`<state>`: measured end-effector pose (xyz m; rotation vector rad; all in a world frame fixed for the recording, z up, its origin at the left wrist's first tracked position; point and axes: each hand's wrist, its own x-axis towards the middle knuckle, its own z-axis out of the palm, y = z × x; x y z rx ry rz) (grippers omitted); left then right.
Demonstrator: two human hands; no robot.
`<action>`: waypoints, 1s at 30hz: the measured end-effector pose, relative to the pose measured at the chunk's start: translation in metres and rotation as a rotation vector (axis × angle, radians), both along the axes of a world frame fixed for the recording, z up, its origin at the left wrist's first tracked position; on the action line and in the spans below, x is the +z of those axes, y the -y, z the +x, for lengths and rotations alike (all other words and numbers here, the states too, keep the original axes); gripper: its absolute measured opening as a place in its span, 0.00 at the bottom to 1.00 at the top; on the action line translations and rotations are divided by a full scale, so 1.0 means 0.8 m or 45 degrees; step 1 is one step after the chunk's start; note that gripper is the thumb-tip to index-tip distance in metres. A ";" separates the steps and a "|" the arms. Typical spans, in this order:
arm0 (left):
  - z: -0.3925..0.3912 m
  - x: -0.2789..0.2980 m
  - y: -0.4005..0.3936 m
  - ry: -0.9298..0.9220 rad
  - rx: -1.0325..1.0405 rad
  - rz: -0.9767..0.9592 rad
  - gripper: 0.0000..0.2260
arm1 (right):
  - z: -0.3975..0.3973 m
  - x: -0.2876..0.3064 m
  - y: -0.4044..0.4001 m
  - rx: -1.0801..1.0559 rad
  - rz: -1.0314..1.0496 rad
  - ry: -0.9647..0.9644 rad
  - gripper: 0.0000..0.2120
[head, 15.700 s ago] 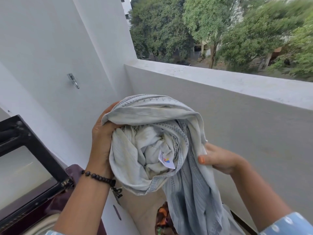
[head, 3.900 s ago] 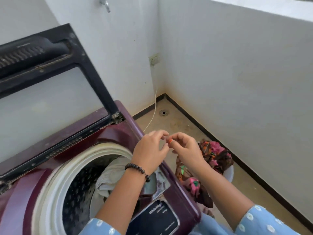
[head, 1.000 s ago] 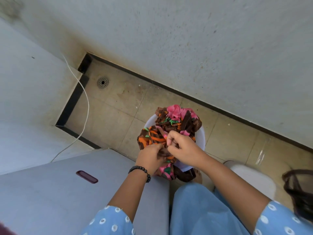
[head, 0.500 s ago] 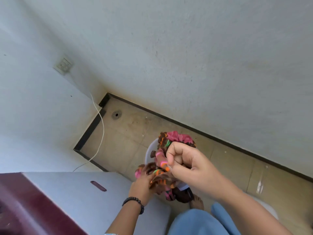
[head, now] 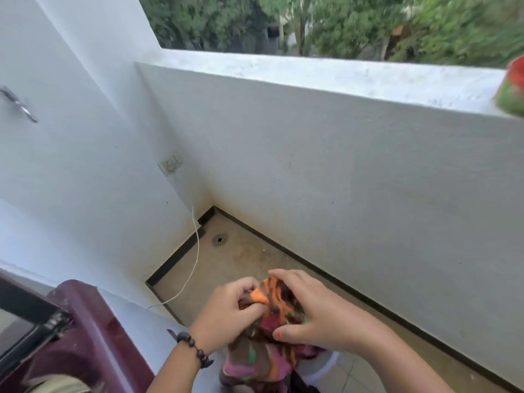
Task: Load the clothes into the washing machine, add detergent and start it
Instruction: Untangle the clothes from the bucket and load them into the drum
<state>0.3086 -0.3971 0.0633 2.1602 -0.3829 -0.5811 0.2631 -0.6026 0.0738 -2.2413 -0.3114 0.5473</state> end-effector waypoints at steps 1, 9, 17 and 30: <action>-0.003 0.019 0.009 0.028 -0.053 0.000 0.08 | -0.001 0.005 -0.007 -0.012 0.050 0.044 0.40; -0.018 0.085 0.013 0.156 -0.023 -0.195 0.13 | 0.007 0.042 -0.009 -0.221 0.250 0.291 0.10; -0.026 0.044 -0.007 0.239 0.202 -0.280 0.07 | 0.020 0.100 -0.018 -0.176 0.594 0.518 0.07; -0.008 -0.010 -0.054 0.140 0.515 -0.217 0.16 | 0.066 0.185 0.003 -0.585 1.046 0.854 0.09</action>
